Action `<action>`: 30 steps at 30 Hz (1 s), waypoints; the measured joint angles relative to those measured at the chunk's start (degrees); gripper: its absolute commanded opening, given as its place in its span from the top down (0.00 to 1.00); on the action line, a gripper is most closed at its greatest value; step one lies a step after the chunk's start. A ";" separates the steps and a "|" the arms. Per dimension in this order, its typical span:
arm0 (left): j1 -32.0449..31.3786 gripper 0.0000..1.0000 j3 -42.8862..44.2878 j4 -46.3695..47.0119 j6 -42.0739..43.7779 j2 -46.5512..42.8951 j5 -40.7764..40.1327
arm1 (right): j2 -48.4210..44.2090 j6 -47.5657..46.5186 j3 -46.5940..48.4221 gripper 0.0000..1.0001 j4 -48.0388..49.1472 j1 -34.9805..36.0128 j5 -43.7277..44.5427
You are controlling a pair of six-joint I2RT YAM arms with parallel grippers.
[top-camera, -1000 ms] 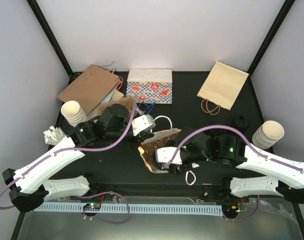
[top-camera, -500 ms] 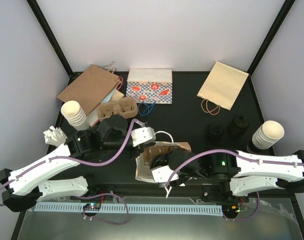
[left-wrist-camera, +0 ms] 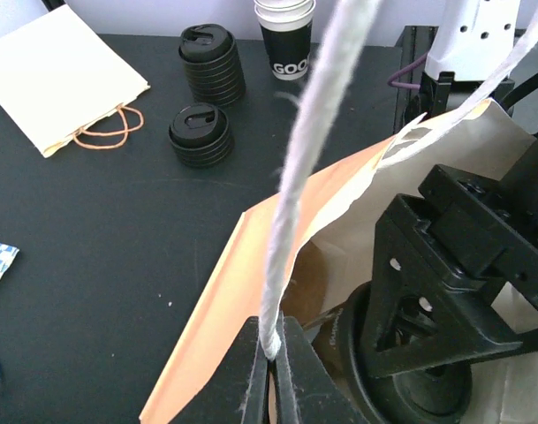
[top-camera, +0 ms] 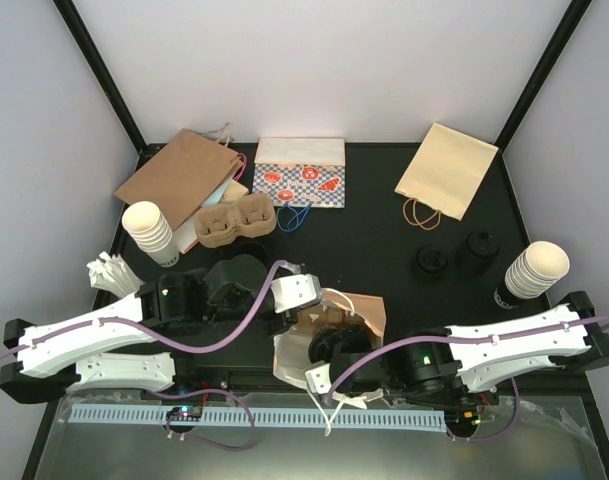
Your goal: Pack the takeout coffee
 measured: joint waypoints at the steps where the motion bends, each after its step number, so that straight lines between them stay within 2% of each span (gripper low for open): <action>1: -0.74 0.99 0.00 0.02 -0.20 0.24 -0.81 | -0.13 0.79 -0.57 0.47 0.28 0.00 0.76; 6: -3.54 0.98 0.00 0.52 -0.61 1.01 -5.97 | -2.78 2.89 -3.04 0.47 2.36 -0.57 4.11; 15: -5.01 0.99 1.77 0.57 2.99 3.41 -18.97 | -5.11 -0.35 -5.35 0.48 9.49 -8.79 9.57; 22: -6.25 0.98 -2.60 5.18 3.08 2.05 -21.11 | -3.43 -0.98 -11.10 0.47 13.31 -8.85 7.85; 30: -7.89 0.99 -6.23 8.37 -0.11 1.64 -17.92 | -3.17 -2.38 -13.81 0.48 17.86 -8.85 8.63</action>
